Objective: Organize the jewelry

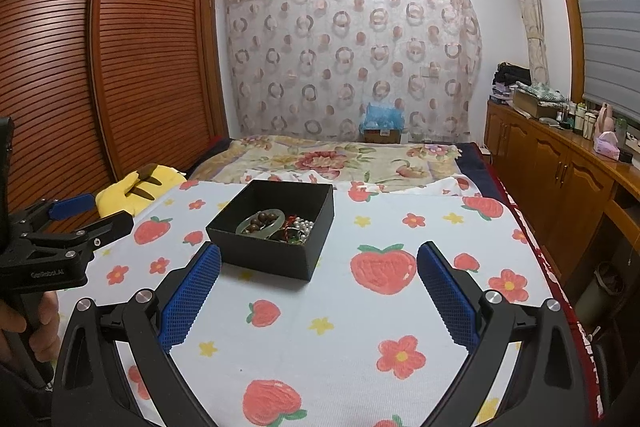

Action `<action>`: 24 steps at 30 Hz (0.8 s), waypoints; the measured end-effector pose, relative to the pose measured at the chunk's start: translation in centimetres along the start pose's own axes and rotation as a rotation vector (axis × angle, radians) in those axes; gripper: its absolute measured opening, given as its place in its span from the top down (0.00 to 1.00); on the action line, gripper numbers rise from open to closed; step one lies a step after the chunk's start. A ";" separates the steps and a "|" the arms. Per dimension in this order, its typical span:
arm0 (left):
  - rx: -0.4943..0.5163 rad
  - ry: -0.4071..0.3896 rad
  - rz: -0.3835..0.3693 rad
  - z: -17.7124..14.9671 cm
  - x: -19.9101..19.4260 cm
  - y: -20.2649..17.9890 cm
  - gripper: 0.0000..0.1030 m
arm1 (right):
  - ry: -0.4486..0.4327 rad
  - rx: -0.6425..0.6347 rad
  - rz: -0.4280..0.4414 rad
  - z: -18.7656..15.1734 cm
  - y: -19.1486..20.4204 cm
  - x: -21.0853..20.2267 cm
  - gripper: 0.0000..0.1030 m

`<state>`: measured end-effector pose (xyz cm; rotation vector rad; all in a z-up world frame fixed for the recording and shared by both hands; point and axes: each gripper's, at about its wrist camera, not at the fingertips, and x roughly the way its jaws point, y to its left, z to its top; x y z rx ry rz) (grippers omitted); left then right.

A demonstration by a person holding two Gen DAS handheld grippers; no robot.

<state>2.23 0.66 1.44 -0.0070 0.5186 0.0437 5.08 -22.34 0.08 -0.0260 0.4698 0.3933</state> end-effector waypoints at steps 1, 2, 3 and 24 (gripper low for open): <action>0.000 0.000 -0.001 0.0 0.0 0.0 0.07 | -0.001 0.000 0.000 0.0 0.1 0.1 0.04; 0.000 0.001 -0.001 0.0 0.0 0.0 0.07 | -0.001 -0.001 0.000 0.0 0.1 0.0 0.04; 0.000 0.001 0.000 0.0 0.0 0.0 0.07 | 0.000 -0.001 0.000 0.0 0.1 0.1 0.04; 0.003 0.001 0.005 -0.2 -0.1 0.0 0.07 | 0.003 0.000 0.001 0.0 0.1 0.0 0.04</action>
